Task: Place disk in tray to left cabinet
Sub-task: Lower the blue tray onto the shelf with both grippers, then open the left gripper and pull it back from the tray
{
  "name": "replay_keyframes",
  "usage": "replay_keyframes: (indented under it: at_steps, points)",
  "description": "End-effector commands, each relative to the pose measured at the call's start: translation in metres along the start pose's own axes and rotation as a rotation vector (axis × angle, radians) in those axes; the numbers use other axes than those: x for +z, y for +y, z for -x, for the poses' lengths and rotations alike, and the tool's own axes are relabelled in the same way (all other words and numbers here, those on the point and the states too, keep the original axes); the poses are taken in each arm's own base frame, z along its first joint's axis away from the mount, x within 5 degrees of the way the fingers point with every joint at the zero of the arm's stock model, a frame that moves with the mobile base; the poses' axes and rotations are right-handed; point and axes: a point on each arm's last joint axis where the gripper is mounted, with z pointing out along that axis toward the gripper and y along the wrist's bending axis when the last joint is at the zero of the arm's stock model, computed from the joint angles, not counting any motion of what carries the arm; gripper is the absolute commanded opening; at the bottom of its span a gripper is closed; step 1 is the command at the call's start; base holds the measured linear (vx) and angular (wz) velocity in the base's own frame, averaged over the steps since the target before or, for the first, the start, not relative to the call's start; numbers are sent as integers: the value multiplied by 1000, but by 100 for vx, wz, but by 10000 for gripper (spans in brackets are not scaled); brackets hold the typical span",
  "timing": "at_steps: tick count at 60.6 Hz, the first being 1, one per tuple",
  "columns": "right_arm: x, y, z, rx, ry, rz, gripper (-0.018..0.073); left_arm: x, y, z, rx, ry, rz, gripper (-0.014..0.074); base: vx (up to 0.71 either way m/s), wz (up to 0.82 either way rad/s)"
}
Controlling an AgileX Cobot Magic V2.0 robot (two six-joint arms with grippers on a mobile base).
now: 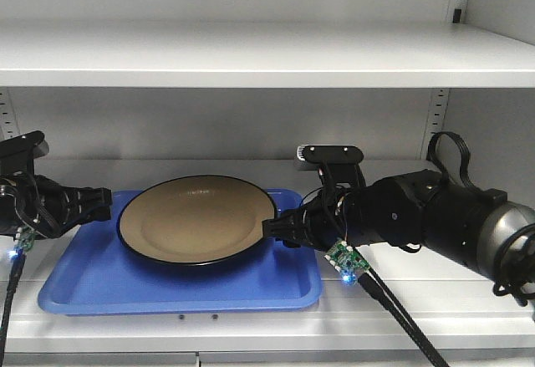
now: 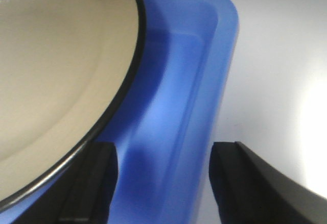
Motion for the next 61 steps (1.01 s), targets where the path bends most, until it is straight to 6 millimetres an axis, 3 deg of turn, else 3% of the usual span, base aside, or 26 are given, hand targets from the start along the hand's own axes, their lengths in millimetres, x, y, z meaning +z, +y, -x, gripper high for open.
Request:
replay_keyframes:
  at_steps: [1,45,61]
  points:
    - [-31,5,30,-19,-162,19,470,-27,-12,24,8,-152,-24,544,0,0]
    - [-31,6,29,-20,-160,20,470,-27,-12,23,15,-142,-21,544,0,0]
    - [-31,6,29,-20,-159,20,470,-50,-7,15,57,-232,22,544,0,0]
